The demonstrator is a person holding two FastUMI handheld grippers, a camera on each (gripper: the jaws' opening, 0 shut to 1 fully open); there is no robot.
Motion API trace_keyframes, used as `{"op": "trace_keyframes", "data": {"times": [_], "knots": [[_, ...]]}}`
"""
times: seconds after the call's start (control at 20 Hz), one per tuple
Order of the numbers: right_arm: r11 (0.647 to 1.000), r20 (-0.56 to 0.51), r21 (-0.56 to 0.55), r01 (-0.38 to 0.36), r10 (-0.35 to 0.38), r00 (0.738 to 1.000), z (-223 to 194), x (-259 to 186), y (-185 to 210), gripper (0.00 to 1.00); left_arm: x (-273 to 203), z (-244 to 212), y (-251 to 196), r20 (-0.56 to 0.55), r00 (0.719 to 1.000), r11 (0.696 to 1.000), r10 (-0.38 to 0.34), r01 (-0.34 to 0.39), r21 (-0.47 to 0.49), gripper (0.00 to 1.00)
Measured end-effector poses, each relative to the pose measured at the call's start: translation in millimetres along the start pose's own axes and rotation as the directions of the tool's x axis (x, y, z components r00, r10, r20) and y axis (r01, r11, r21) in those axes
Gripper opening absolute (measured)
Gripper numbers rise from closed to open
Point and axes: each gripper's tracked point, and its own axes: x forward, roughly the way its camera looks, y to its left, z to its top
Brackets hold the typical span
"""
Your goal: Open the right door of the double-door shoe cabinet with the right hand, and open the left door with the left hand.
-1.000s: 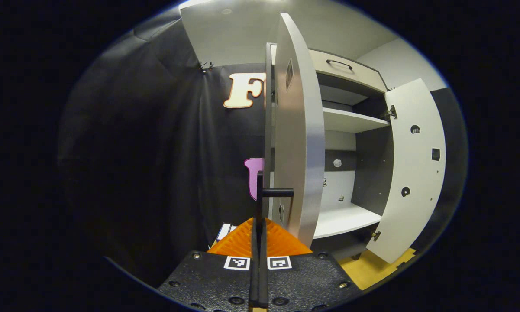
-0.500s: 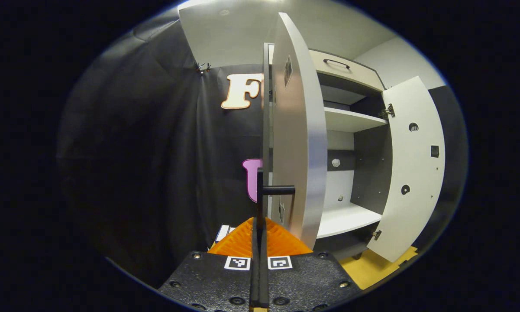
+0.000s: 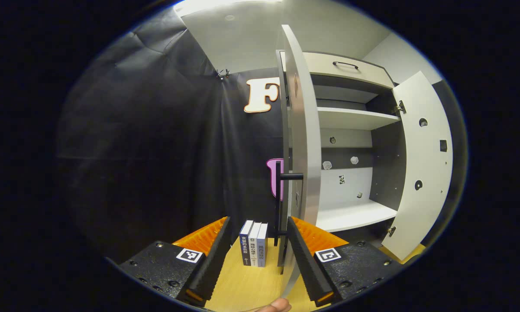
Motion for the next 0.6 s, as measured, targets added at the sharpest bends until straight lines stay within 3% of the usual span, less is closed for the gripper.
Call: {"op": "trace_keyframes", "data": {"times": [0.1,0.15,0.6], "knots": [[1.0,0.004,-0.002,-0.006,0.006,1.0,1.7,-0.1,1.2,0.99,-24.1,-6.9,-13.5,-0.007,1.0,1.0,-0.021,0.02,-0.023,0.87],[1.0,0.007,-0.004,-0.009,0.009,1.0,2.8,0.2,1.1,0.99,-33.8,-9.3,-15.9,0.002,1.0,1.0,-0.023,0.023,-0.021,0.97],[0.998,0.026,-0.046,-0.046,0.047,0.999,15.3,-17.8,17.3,1.0,-145.1,-49.2,-65.7,0.014,0.999,0.998,-0.045,0.045,-0.037,0.96]]}}
